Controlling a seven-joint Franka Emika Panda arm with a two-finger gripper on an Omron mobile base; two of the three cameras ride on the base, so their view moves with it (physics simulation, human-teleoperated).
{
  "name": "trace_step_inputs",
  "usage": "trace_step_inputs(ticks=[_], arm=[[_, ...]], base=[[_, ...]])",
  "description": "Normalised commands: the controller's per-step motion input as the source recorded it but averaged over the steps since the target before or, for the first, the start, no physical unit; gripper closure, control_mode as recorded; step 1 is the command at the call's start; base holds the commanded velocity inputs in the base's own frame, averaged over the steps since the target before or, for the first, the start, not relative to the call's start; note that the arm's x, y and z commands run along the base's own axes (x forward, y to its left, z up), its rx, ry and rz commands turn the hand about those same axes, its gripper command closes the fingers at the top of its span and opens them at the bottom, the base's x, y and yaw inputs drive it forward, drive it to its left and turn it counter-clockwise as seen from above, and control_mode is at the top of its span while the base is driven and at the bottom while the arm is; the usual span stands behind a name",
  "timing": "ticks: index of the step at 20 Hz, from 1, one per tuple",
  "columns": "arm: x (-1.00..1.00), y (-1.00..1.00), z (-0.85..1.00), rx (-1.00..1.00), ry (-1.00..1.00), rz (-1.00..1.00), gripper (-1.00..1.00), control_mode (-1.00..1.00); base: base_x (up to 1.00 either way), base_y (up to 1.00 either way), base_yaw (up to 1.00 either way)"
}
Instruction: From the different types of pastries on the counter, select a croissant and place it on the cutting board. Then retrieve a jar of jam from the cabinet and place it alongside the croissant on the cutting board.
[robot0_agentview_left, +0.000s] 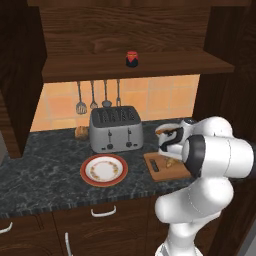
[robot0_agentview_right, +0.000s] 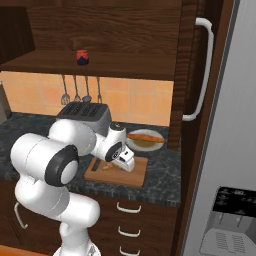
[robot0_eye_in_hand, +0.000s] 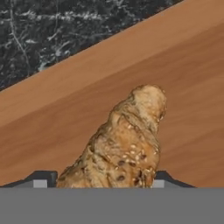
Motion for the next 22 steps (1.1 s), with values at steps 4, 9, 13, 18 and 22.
trace_step_inputs(ticks=[4, 9, 13, 18, 22], arm=[[0.0, -0.41, 0.62, 0.0, -0.11, 0.0, -1.0, -1.0], [0.0, -0.13, 0.49, -0.02, -0.14, 0.0, -1.0, -1.0], [0.01, 0.0, 0.42, -0.03, -0.27, 0.0, -1.0, -1.0], [-0.39, 0.1, 0.57, -0.06, -0.39, 0.01, -1.0, -1.0], [-0.68, 0.59, 0.81, -0.16, -0.45, 0.03, -1.0, -1.0]], base=[[0.0, 0.0, 0.0], [0.0, 0.0, 0.0], [0.0, 0.0, 0.0], [0.0, 0.0, 0.0], [0.0, 0.0, 0.0]])
